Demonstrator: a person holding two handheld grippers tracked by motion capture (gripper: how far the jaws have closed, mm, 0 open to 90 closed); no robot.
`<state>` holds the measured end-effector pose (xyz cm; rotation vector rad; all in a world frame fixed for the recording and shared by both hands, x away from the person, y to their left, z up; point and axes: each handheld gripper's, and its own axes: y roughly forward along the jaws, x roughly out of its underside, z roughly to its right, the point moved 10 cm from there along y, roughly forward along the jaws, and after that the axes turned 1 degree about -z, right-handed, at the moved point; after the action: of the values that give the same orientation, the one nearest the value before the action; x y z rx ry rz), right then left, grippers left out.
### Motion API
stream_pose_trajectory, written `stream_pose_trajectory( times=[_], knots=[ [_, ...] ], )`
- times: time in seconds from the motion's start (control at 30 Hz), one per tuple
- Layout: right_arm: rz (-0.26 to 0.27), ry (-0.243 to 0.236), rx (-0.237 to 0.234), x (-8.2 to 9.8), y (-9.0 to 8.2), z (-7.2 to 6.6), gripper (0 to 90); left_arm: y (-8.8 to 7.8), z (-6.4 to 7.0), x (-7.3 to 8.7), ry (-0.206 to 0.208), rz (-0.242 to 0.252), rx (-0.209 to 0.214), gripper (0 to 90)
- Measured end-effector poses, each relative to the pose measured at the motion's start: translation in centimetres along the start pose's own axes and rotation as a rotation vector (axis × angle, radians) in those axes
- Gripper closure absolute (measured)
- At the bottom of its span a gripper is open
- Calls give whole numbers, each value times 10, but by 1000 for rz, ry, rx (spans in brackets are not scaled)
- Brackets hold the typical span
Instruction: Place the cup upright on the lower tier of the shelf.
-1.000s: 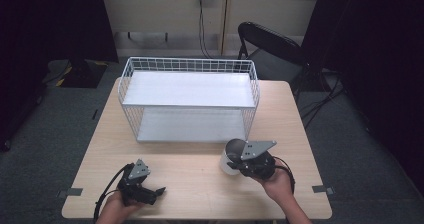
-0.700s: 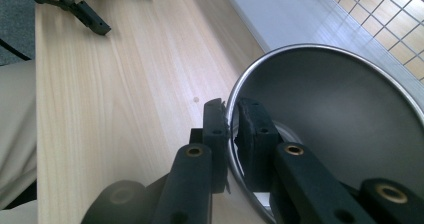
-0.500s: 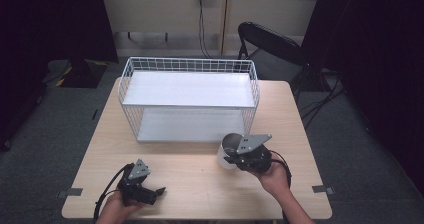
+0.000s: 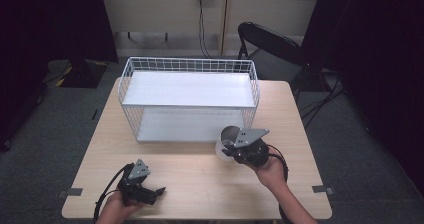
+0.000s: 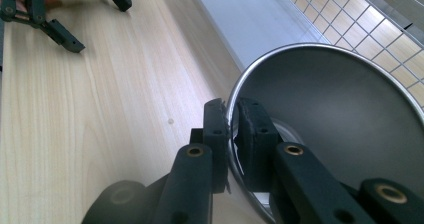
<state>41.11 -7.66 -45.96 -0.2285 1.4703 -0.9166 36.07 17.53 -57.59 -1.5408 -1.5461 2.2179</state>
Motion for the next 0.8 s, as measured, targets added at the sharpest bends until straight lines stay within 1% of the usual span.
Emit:
stream_pose_trajectory(
  times=[0.4, 0.5, 0.63, 0.8],
  knots=[
    [-3, -10, 5, -6, 7, 4, 829, 0, 0, 0, 0, 0, 1, 0],
    [-5, -15, 12, -8, 9, 7, 829, 0, 0, 0, 0, 0, 1, 0],
    [1, -8, 19, -10, 10, 10, 830, 0, 0, 0, 0, 0, 1, 0],
    [1, -20, 28, -13, 14, 13, 830, 0, 0, 0, 0, 0, 1, 0]
  ],
)
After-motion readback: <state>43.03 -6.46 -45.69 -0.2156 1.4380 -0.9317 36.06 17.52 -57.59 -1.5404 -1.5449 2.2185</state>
